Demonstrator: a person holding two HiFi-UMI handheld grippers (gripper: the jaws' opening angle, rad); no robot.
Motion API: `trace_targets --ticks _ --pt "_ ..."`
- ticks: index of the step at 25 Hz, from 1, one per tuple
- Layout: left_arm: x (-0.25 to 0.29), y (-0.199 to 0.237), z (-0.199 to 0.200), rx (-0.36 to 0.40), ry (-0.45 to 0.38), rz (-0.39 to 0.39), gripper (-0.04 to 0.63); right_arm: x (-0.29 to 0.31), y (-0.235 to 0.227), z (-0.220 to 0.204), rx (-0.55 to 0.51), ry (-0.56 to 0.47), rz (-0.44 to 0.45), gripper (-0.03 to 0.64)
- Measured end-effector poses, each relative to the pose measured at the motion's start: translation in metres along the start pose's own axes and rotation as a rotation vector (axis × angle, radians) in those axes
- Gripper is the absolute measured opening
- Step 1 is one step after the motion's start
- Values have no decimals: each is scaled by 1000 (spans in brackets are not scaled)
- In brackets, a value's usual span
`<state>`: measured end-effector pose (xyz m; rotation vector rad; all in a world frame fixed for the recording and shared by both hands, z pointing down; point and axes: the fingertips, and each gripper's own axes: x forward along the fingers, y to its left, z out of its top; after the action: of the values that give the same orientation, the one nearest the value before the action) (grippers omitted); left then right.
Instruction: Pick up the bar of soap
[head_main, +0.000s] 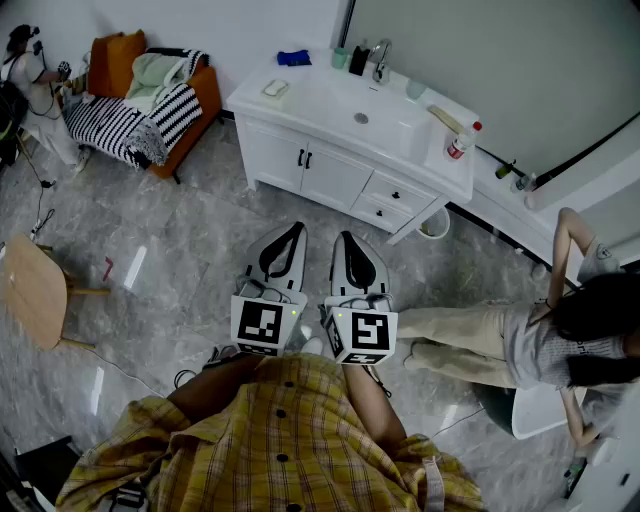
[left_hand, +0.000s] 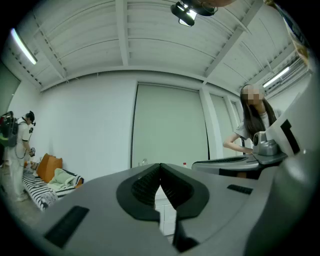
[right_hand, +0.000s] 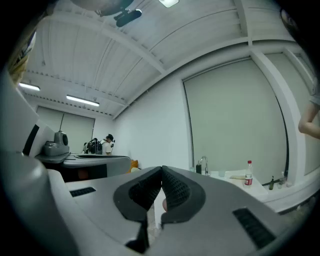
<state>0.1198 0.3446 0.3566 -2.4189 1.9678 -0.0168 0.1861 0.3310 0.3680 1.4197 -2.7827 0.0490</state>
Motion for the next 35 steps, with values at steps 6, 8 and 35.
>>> trace_targets --ticks 6,8,35 --pt "6 -1 4 6 -25 9 11 2 -7 4 10 -18 11 19" --pt "5 -2 6 4 -46 19 11 -1 -9 3 31 -19 19 20" --pt "55 15 -28 9 59 113 11 54 -43 -12 56 6 106 19"
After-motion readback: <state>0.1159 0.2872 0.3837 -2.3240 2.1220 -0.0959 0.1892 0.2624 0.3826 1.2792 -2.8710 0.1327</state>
